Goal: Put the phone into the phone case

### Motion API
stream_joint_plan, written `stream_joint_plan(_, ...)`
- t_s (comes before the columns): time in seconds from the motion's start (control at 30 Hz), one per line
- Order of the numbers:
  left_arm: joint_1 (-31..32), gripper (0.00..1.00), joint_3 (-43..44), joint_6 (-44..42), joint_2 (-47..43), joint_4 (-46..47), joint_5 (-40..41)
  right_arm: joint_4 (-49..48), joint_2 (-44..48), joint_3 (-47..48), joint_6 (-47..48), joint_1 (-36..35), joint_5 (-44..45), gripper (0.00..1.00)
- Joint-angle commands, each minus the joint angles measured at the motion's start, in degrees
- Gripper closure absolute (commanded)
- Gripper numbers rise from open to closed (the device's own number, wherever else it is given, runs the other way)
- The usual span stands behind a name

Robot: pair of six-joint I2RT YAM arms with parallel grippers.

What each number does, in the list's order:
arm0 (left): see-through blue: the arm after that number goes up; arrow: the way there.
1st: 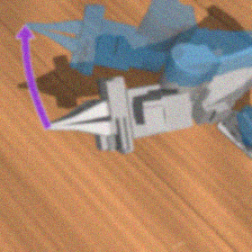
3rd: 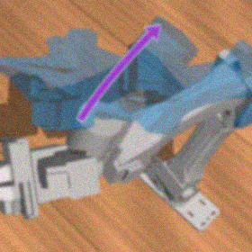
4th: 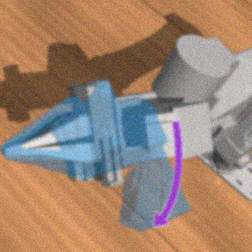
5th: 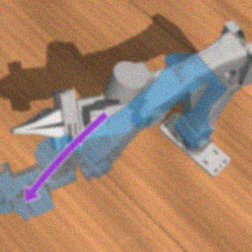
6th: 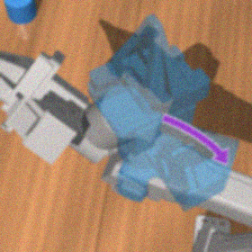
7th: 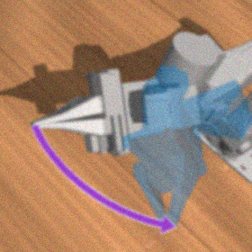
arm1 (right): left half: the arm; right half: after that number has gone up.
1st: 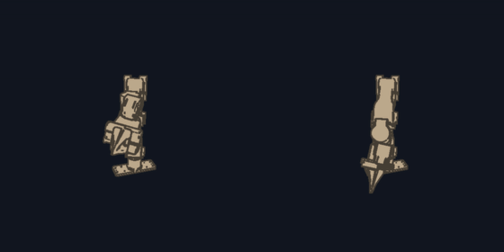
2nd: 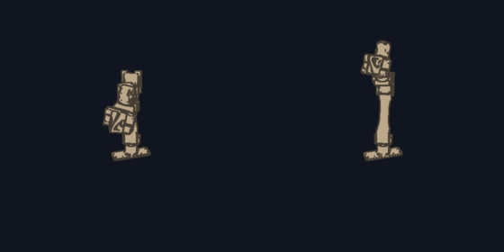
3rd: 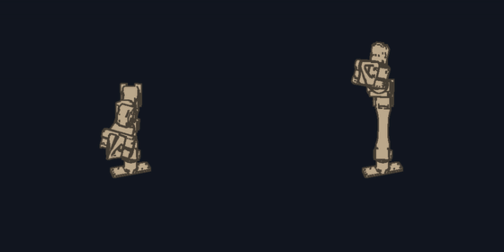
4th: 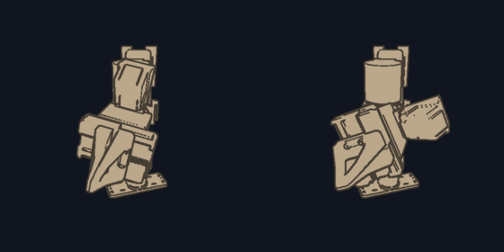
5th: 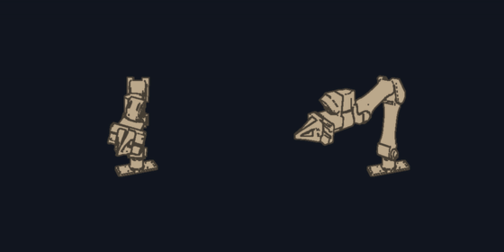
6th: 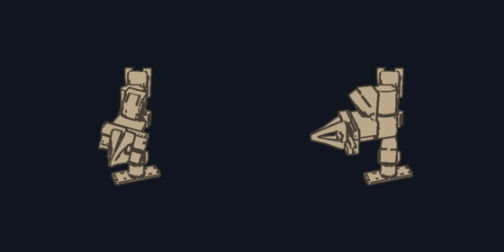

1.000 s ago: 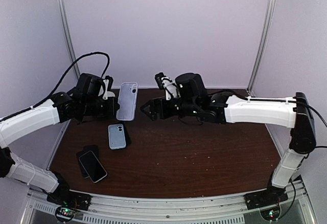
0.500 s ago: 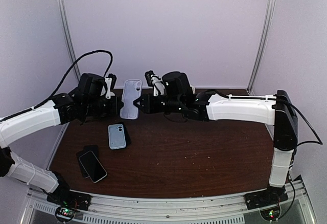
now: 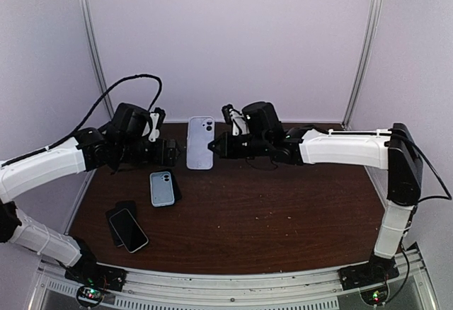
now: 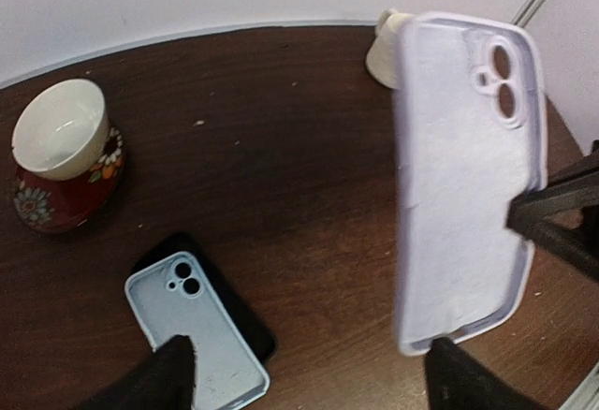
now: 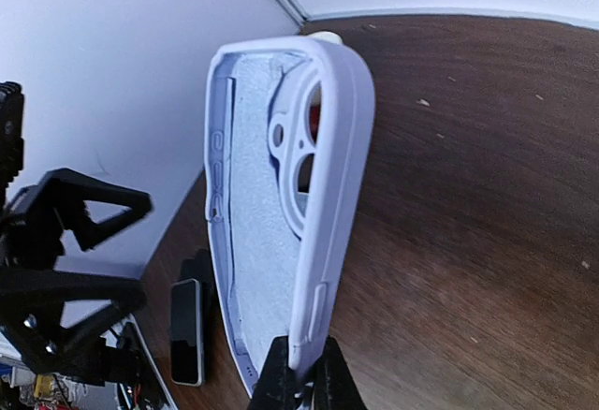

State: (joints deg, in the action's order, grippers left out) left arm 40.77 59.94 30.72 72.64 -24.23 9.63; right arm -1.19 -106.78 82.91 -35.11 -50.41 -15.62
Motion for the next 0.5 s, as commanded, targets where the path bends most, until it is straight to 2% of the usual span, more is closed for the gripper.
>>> stream_joint_plan(0.0,-0.3,0.02,5.9,0.1,3.1,-16.0,9.4,12.9,8.3,-5.5,-1.1,4.7,-1.2,1.0)
stream_joint_plan(0.1,-0.8,0.02,6.0,-0.7,5.2,-21.0,10.6,19.5,11.2,-12.0,-1.6,7.7,-7.4,1.0)
stream_joint_plan(0.23,-2.5,0.03,5.2,0.8,8.3,-24.0,6.9,18.9,14.6,-24.0,-4.8,11.6,-13.8,1.0)
stream_joint_plan(0.33,-5.1,0.02,3.8,4.8,10.2,-25.5,1.5,22.1,14.9,-28.6,-3.9,13.2,-15.2,1.0)
stream_joint_plan(0.47,-7.3,0.03,2.2,10.1,10.6,-28.0,1.1,21.7,14.7,-33.0,-3.5,14.4,-14.3,1.0)
